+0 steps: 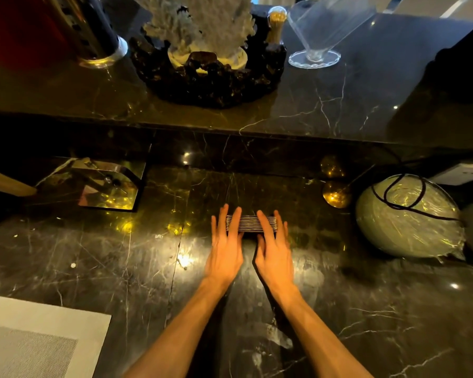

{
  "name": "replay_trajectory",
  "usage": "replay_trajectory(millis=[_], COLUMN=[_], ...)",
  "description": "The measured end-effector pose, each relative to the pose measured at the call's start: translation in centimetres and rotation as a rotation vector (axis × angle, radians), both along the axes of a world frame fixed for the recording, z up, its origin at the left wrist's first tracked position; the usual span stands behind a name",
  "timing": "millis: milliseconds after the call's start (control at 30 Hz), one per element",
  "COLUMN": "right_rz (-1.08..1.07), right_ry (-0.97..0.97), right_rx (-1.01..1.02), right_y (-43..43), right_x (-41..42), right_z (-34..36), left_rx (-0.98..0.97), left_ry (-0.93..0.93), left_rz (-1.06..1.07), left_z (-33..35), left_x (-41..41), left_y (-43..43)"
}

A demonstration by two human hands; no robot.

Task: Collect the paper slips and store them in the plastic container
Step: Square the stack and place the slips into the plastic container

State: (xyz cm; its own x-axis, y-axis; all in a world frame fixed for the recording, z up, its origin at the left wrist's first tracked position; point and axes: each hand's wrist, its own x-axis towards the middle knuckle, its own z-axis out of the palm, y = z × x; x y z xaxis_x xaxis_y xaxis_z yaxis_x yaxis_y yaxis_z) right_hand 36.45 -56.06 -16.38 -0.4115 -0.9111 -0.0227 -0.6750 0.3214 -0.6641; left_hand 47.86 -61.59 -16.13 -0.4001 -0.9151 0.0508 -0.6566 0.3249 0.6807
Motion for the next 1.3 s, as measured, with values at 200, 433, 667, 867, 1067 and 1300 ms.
replay_trajectory(millis=[200,433,667,867,1067,1300], right_rz=[-0.001,0.011,0.006,-0.013,0.008,0.071], right_ry=[-0.015,0.004,0.024,0.062,0.03,-0.026], right_rx=[-0.037,-0.027,-0.038,-0.033,-0.062,-0.045], right_y=[0.1,0.1,0.0,-0.2,-0.2,1.3], right_x=[0.0,0.0,-0.1,0.0,-0.5,-0.3], right_z=[0.0,0.1,0.0,-0.5,-0.8,1.7], left_rx=[0.111,0.094,0.095,0.001,0.038,0.176], left_ry=[0.06,0.021,0.035,-0.005,0.029,0.045], left_rz=[0.039,0.054,0.051,0.047,0.045,-0.013], left_z=[-0.1,-0.2,-0.2,-0.2,-0.1,1.9], left_x=[0.2,0.2,0.2,-0.1,0.1,2.3], left_y=[0.1,-0.1,-0.1,-0.4,-0.3,1.4])
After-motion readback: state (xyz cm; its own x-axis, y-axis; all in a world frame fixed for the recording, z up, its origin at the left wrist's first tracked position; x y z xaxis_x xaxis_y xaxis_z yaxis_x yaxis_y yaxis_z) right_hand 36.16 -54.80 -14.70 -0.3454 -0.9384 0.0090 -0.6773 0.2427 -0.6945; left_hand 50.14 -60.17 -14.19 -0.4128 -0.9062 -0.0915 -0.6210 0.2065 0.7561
